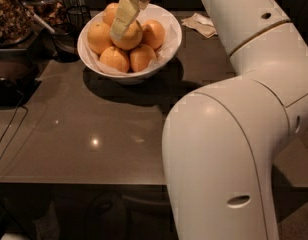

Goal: Pick orange from white bowl

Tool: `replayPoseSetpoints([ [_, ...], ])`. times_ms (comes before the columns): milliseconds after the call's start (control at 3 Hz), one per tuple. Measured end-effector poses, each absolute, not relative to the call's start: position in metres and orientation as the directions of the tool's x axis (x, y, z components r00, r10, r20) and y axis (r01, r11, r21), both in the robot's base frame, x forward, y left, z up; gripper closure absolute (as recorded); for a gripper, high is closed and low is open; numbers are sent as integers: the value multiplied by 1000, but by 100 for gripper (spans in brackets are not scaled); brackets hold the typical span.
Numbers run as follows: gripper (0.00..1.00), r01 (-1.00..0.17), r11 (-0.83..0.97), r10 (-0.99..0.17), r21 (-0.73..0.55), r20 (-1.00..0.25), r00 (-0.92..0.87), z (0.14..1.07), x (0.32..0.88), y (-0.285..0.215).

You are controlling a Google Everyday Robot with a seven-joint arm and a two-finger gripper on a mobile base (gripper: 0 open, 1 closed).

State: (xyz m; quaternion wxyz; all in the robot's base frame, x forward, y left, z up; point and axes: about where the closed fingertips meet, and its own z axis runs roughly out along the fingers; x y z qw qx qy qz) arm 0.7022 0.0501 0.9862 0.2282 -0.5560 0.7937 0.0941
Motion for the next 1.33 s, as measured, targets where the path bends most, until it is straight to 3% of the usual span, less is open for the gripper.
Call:
replayPoseSetpoints([
  [1333,16,-916,398,-842,-57,-418,-340,944,728,51],
])
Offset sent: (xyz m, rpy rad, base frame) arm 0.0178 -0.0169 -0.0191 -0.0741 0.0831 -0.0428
